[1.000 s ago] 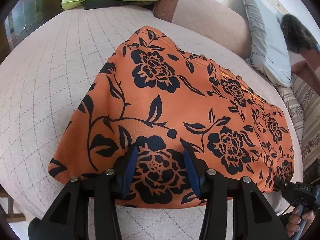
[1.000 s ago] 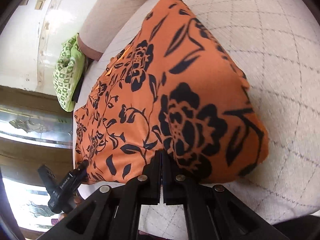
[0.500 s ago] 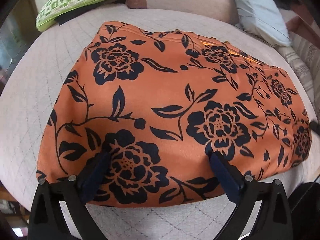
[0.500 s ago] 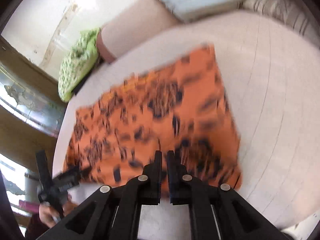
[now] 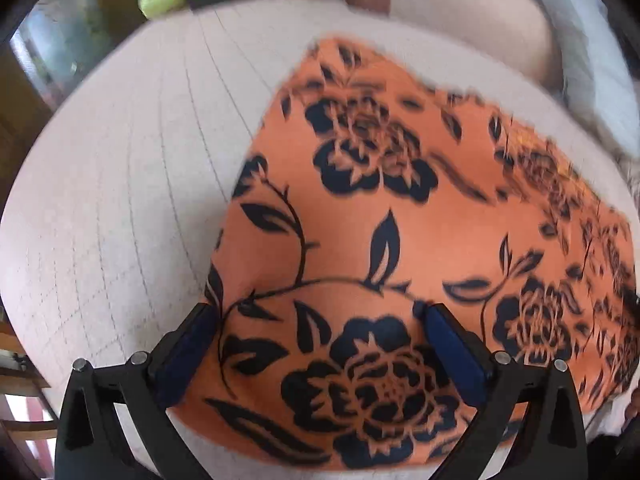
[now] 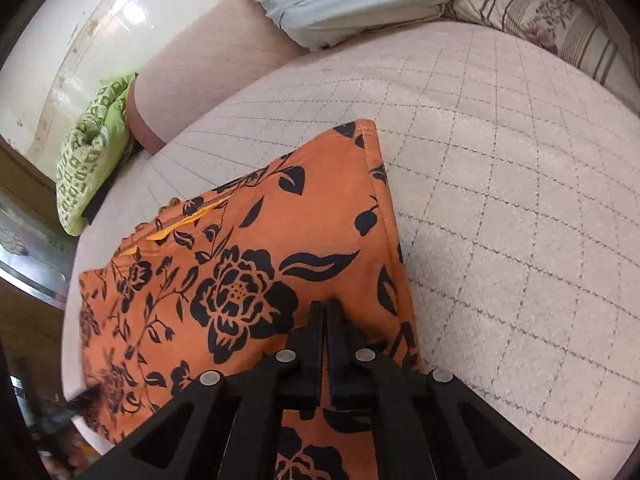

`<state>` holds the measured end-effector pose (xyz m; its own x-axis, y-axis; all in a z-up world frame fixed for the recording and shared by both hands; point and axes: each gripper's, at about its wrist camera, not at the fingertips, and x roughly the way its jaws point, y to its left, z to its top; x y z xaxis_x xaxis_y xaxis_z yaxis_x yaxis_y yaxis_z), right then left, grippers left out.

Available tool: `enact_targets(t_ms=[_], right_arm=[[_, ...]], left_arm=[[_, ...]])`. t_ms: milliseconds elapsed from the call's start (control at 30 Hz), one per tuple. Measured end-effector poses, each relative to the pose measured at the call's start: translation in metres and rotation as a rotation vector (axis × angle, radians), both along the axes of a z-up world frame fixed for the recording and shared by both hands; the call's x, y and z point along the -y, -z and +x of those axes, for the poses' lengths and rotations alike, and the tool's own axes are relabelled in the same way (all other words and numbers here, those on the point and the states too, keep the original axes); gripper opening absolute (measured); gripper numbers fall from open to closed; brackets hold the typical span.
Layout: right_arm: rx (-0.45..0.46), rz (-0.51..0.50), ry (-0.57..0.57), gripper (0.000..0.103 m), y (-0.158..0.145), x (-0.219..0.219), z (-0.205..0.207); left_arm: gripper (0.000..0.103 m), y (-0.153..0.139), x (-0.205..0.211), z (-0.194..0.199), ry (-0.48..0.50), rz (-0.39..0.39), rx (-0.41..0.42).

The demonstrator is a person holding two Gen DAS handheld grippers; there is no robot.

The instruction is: Fold small clothes

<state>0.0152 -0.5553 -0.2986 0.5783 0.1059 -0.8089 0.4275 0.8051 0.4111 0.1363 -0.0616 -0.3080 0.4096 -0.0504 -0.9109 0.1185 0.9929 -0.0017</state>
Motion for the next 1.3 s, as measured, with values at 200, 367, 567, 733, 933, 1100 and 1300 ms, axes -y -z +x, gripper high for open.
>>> enact_targets(t_ms=[200, 367, 567, 733, 933, 1100, 1300], right_arm=[[0.034, 0.067, 0.041, 0.002, 0.002, 0.01, -0.004], [0.155, -0.08, 0.009, 0.007, -0.032, -0.018, -0.025], [0.273, -0.06, -0.115, 0.007, -0.053, -0.068, -0.057], [0.251, -0.021, -0.208, 0.007, -0.045, -0.109, -0.064], [0.066, -0.015, -0.264, 0.008, -0.003, -0.135, -0.043], [0.107, 0.008, -0.259, 0.007, -0.009, -0.132, -0.046], [0.108, 0.036, -0.26, 0.007, -0.003, -0.125, -0.041]], left_arm=[[0.103, 0.001, 0.013, 0.004, 0.025, -0.001, -0.023], [0.103, -0.025, 0.003, -0.012, 0.053, -0.009, 0.045], [0.103, -0.056, -0.053, -0.045, -0.016, -0.067, 0.119], [0.103, -0.042, -0.121, -0.063, -0.145, -0.124, 0.068], [0.103, -0.021, -0.146, -0.076, -0.249, -0.222, -0.039], [0.103, -0.024, -0.117, -0.072, -0.191, -0.284, -0.072], [0.103, -0.018, -0.118, -0.041, -0.185, -0.304, -0.174]])
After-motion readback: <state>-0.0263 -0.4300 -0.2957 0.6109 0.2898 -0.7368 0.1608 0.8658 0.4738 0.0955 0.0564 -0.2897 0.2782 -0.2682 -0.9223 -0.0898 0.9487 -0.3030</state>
